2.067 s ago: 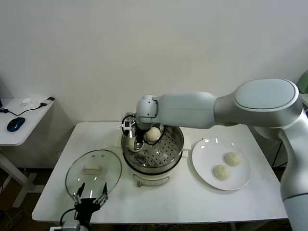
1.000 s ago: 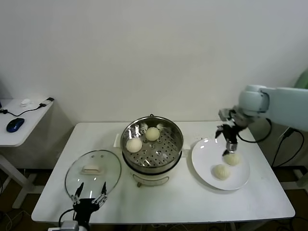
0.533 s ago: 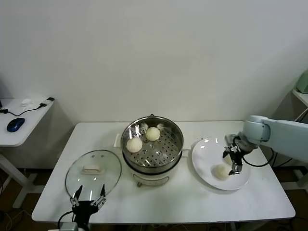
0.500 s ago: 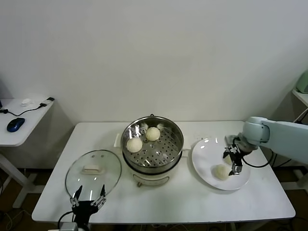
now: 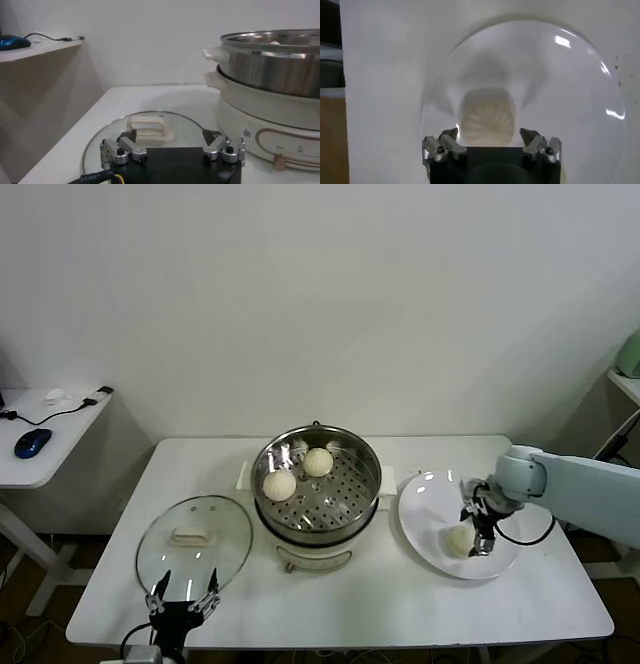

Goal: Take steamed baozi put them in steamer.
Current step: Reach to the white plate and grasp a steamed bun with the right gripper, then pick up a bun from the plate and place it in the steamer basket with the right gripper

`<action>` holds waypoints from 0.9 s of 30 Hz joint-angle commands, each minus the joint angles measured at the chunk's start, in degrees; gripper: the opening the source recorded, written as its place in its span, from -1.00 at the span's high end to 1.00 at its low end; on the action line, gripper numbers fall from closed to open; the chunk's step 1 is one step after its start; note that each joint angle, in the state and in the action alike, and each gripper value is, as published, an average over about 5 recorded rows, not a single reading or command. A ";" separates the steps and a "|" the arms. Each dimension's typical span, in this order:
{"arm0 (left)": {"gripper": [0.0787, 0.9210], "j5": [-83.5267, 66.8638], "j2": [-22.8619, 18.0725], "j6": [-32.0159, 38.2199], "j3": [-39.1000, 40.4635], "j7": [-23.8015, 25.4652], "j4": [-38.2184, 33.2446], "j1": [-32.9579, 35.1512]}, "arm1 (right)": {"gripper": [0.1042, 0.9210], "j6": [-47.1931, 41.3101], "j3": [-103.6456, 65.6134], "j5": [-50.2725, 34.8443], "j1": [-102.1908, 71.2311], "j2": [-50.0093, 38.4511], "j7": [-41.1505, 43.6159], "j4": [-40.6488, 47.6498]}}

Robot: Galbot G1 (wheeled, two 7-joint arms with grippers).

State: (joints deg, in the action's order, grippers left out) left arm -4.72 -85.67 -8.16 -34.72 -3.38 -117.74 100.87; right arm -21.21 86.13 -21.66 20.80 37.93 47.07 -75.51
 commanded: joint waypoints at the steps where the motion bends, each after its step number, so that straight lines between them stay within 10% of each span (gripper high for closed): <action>1: -0.77 0.07 0.05 -0.16 0.08 -0.03 -0.03 0.11 | -0.61 -0.51 -1.98 0.26 -2.37 0.42 -0.51 1.07; 14: -0.77 0.51 -0.09 -0.69 0.49 -0.01 -0.97 0.66 | -0.32 7.43 5.52 -0.01 17.30 0.94 8.50 0.36; 27: -0.77 0.70 0.09 -0.97 0.85 0.19 -2.31 0.79 | -0.32 32.75 6.69 -9.43 43.42 23.61 17.15 -0.83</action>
State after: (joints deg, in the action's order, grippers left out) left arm -4.06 -85.65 -9.07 -33.90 -3.23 -119.93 101.61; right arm -4.64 92.17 -26.70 47.26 47.67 58.41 -73.17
